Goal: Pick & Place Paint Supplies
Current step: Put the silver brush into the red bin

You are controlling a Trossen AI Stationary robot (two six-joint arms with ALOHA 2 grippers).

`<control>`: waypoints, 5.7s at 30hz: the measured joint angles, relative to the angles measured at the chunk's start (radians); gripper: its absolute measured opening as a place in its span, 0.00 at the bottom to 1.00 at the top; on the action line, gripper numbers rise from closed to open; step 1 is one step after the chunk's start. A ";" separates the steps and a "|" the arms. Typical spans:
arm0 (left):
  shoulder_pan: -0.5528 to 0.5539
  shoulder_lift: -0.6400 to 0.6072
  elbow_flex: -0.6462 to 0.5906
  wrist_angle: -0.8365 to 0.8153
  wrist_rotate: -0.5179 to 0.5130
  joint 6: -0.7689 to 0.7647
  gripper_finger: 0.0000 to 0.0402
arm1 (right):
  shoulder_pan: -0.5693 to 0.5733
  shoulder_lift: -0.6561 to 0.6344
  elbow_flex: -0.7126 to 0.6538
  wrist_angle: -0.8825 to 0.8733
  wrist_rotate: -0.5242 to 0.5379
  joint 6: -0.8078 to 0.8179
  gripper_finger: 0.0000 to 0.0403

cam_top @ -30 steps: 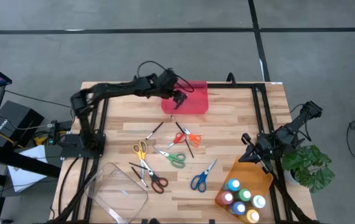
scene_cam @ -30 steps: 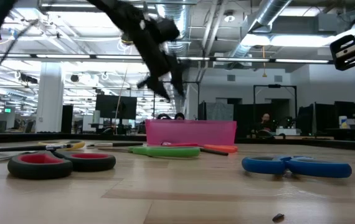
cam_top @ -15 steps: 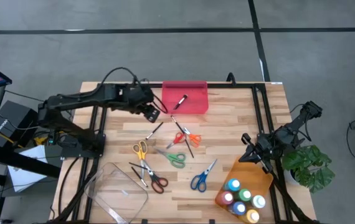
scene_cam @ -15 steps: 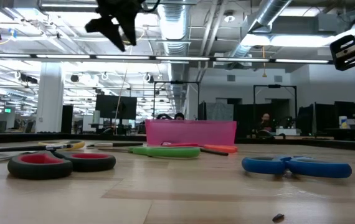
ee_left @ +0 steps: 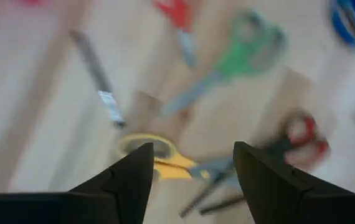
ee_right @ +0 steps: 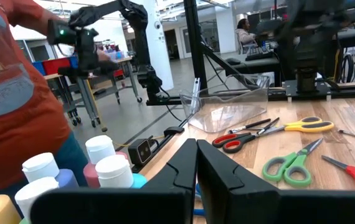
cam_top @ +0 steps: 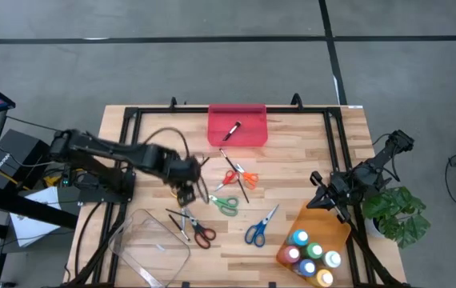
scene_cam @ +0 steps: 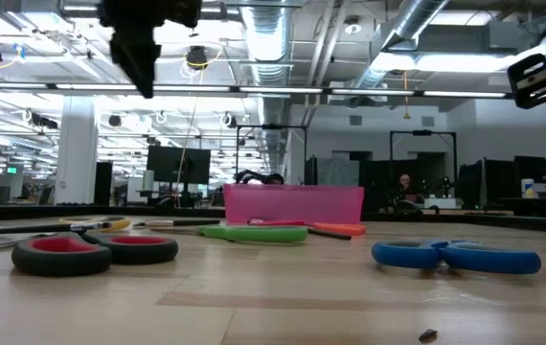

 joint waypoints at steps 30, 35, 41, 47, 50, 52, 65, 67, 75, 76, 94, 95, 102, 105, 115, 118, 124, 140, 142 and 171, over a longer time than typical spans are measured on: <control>-0.164 0.221 -0.397 0.668 0.125 0.156 0.50 | 0.000 0.000 0.000 0.000 0.000 0.000 0.02; -0.161 0.211 -0.397 0.678 0.112 0.155 0.50 | 0.000 0.000 0.000 0.000 0.000 0.000 0.02; -0.166 0.222 -0.397 0.694 0.159 0.177 0.45 | 0.000 0.000 0.000 0.000 0.000 0.000 0.02; -0.165 0.222 -0.397 0.702 0.177 0.185 0.43 | 0.000 0.000 0.000 0.000 0.000 0.000 0.02; -0.165 0.224 -0.399 0.706 0.213 0.188 0.42 | 0.000 0.000 0.000 0.000 0.000 0.000 0.02; -0.165 0.231 -0.400 0.707 0.220 0.188 0.41 | 0.000 0.000 0.000 0.000 0.000 0.000 0.02; -0.152 0.262 -0.399 0.746 0.265 0.179 0.24 | 0.000 0.000 0.000 0.000 0.000 0.000 0.02; -0.146 0.262 -0.399 0.748 0.275 0.176 0.19 | 0.000 0.000 0.000 0.000 0.000 0.000 0.02; -0.127 0.262 -0.400 0.768 0.298 0.174 0.01 | 0.000 0.000 0.000 0.000 0.000 0.000 0.02; -0.127 0.263 -0.400 0.769 0.297 0.174 0.01 | 0.000 0.000 0.000 0.000 0.000 0.000 0.02; -0.097 0.183 -0.359 0.773 0.281 0.088 0.00 | 0.000 0.001 0.000 0.001 0.000 0.000 0.02; -0.090 0.167 -0.359 0.779 0.278 0.073 0.00 | 0.000 0.001 0.000 0.000 0.000 0.000 0.02; 0.003 -0.012 -0.358 0.847 0.205 -0.009 0.00 | 0.000 0.001 0.000 0.001 0.000 0.000 0.02; 0.062 -0.104 -0.358 0.932 0.163 -0.058 0.00 | 0.000 0.000 0.000 0.003 0.000 0.000 0.02; 0.176 -0.307 -0.358 1.341 0.157 -0.166 0.00 | 0.000 0.000 0.000 0.001 0.000 0.000 0.02; 0.170 -0.329 -0.358 1.513 0.165 -0.191 0.00 | 0.000 0.001 0.000 0.001 0.000 0.000 0.02; 0.163 -0.333 -0.357 1.692 0.199 -0.195 0.00 | 0.000 0.000 0.000 0.002 0.000 0.000 0.02; 0.168 -0.286 -0.358 1.668 0.191 -0.216 0.00 | 0.000 0.000 0.000 0.001 0.000 0.000 0.02; 0.168 -0.286 -0.359 1.668 0.190 -0.212 0.00 | 0.000 0.000 0.000 0.001 0.000 0.000 0.02; 0.629 -0.048 -0.109 1.374 0.179 0.009 0.00 | 0.000 0.000 0.000 0.000 0.000 0.000 0.02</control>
